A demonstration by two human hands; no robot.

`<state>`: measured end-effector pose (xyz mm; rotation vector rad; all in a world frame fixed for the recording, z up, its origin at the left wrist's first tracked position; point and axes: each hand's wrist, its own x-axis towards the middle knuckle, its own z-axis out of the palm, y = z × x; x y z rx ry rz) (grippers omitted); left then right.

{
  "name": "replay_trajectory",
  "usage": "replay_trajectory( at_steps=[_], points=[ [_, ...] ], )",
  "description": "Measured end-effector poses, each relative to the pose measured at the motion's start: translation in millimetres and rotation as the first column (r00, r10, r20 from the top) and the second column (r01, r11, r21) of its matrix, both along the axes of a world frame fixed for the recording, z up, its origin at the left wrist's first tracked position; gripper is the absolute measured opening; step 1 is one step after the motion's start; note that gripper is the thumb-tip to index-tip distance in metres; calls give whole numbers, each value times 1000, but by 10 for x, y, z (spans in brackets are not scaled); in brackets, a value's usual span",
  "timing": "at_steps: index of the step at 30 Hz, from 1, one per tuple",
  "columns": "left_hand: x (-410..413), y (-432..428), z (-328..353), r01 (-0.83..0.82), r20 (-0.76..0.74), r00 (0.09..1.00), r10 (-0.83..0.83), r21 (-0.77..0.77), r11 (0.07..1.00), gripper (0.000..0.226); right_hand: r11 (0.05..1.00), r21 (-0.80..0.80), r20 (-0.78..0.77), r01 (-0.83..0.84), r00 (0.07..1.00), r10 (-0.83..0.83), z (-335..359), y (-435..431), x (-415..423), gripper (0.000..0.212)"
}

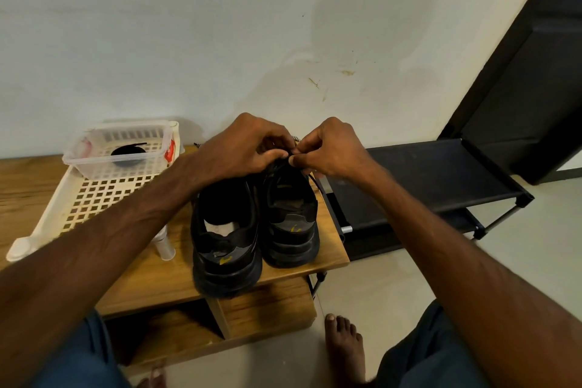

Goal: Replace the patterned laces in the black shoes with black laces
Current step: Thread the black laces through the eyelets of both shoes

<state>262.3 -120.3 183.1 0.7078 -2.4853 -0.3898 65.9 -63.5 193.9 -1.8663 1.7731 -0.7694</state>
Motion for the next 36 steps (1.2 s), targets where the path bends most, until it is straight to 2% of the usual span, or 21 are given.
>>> replay_trajectory(
  at_steps=[5, 9, 11, 20, 27, 36],
  points=[
    [54, -7, 59, 37, -94, 995, -26, 117, 992, 22, 1000, 9, 8, 22, 1000, -22, -2, 5, 18, 9],
    [108, -60, 114, 50, -57, 998, -38, 243, 969, 24, 999, 24, 33, 44, 998, -45, -2, 24, 46, 6],
    [127, -88, 132, 54, -40, 998, -45, 253, 966, 24, 998, 44, 52, 46, 997, -48, 10, 34, 49, 8],
    [160, -189, 85, 47, 81, 995, -54, 86, 995, 22, 963, 269, 177, -11, 983, -38, 221, 199, -25, 13],
    [113, -189, 51, 1, 135, 991, 10, -77, 997, 19, 938, 346, 172, -16, 984, -46, 252, 194, -68, 16],
    [23, -165, 18, -37, 152, 986, 62, -158, 987, 18, 892, 446, 157, -72, 988, 2, 282, 194, -107, 24]
  ],
)
